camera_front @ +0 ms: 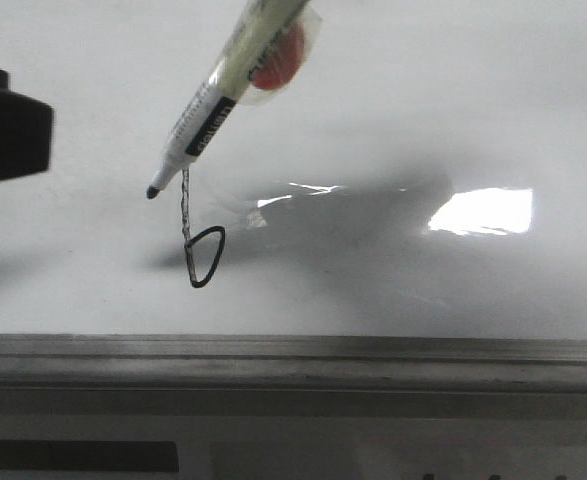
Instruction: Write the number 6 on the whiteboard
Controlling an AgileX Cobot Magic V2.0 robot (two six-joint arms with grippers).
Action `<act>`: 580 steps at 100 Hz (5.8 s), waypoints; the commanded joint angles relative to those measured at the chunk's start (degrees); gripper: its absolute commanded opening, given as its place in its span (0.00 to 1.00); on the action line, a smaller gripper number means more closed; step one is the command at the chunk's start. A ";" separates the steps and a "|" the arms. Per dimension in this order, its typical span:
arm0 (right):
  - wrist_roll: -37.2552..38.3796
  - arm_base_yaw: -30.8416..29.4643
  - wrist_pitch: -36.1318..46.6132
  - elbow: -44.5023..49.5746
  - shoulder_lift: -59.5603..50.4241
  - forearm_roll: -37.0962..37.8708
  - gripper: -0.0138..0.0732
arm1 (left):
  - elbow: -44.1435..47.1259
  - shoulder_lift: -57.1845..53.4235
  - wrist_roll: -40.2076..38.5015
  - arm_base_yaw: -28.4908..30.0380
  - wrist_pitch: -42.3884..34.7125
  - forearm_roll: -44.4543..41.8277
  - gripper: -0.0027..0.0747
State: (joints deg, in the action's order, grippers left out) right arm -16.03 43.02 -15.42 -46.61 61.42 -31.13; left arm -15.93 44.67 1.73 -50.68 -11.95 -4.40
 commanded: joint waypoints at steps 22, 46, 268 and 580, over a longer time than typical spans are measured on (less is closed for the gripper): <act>-0.89 3.74 1.66 -1.92 -0.70 -0.87 0.09 | -1.62 10.33 -0.52 -2.62 -15.73 -0.33 0.51; -0.89 3.74 1.07 -1.92 -0.70 -1.00 0.09 | -1.62 10.88 -0.52 -2.62 -15.49 -0.55 0.30; -0.92 3.11 15.42 12.86 -18.82 8.96 0.09 | 1.45 -17.22 2.95 -2.40 -6.56 29.73 0.01; 0.80 -15.78 21.72 39.98 -42.18 20.92 0.09 | 17.30 -46.61 -5.25 48.85 27.35 5.61 0.01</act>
State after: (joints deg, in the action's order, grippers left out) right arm -16.50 31.41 0.36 -5.12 18.21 -15.32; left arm 0.06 -0.28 -3.01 -1.90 18.72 1.25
